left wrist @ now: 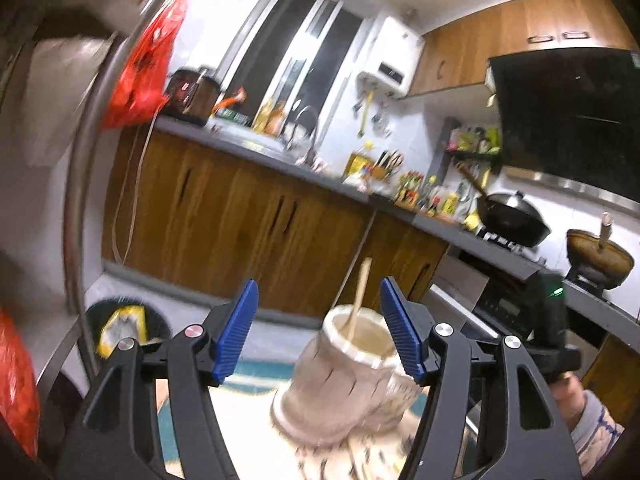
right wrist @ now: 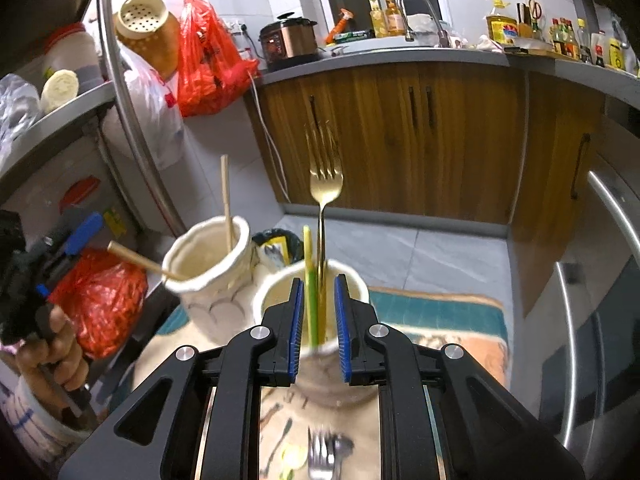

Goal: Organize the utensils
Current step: 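Grasp a third chopstick with the left tool while the right tool grasps the silver fork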

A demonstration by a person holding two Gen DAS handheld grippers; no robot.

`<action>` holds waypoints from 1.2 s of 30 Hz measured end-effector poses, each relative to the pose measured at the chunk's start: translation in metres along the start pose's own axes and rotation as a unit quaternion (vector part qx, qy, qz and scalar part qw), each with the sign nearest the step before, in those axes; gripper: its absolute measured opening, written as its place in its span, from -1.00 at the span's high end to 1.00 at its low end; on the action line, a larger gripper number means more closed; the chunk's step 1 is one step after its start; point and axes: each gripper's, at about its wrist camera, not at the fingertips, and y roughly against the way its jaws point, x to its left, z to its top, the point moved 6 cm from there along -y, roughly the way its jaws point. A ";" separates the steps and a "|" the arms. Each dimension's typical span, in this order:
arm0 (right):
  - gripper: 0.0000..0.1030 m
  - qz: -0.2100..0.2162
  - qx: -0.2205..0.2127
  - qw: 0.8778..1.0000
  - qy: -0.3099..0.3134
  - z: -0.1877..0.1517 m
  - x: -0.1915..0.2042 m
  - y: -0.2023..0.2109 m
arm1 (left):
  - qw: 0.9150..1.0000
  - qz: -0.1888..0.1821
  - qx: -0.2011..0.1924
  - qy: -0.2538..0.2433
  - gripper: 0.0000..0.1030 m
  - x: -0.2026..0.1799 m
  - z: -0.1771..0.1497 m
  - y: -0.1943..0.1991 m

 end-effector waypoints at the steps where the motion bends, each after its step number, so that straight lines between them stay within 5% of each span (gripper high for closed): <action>1: 0.68 0.000 0.002 1.000 0.000 -0.004 0.000 0.004 | 1.000 0.006 0.011 0.004 -0.24 0.004 -0.005 0.000; 13: 0.67 -0.026 0.082 0.996 0.000 -0.085 -0.011 0.012 | 0.988 0.020 0.153 -0.018 -0.29 -0.002 -0.088 -0.009; 21: 0.67 -0.023 0.144 0.989 0.029 -0.139 0.004 0.010 | 0.963 0.009 0.260 -0.066 -0.02 -0.029 -0.153 -0.026; 26: 0.67 -0.012 0.162 0.986 0.035 -0.155 0.012 0.007 | 0.950 0.006 0.302 -0.082 0.23 -0.037 -0.178 -0.032; 36: 0.67 -0.020 0.190 0.980 0.049 -0.167 0.017 -0.007 | 0.930 0.005 0.345 -0.125 0.32 -0.054 -0.201 -0.043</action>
